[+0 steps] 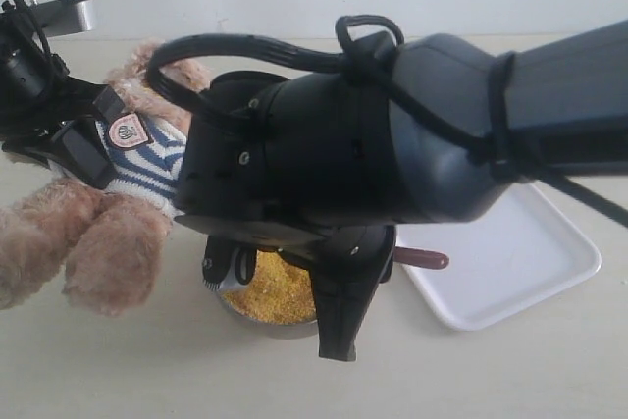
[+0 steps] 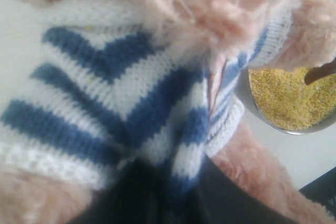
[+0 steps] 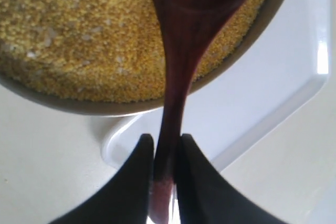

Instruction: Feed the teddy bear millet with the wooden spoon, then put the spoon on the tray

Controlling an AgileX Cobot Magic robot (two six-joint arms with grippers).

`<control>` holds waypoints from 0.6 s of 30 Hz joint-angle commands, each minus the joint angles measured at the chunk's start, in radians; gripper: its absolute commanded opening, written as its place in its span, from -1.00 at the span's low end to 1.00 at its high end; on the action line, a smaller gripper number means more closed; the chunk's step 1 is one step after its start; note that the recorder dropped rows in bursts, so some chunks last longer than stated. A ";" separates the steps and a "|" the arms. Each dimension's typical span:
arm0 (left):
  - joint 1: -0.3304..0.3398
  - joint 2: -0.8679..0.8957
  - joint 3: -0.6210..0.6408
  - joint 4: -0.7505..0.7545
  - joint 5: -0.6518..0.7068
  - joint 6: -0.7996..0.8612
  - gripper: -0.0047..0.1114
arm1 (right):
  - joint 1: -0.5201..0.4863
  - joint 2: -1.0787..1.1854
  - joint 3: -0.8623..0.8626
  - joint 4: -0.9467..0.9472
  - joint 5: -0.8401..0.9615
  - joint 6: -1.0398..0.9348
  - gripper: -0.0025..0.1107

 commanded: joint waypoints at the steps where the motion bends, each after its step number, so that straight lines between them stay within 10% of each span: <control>1: 0.002 -0.011 -0.004 -0.019 0.001 0.010 -0.85 | -0.001 -0.001 -0.005 -0.084 0.005 0.005 -0.96; 18: 0.002 -0.011 -0.004 -0.019 0.001 0.010 -0.85 | -0.001 0.083 -0.006 -0.102 0.005 -0.051 -0.96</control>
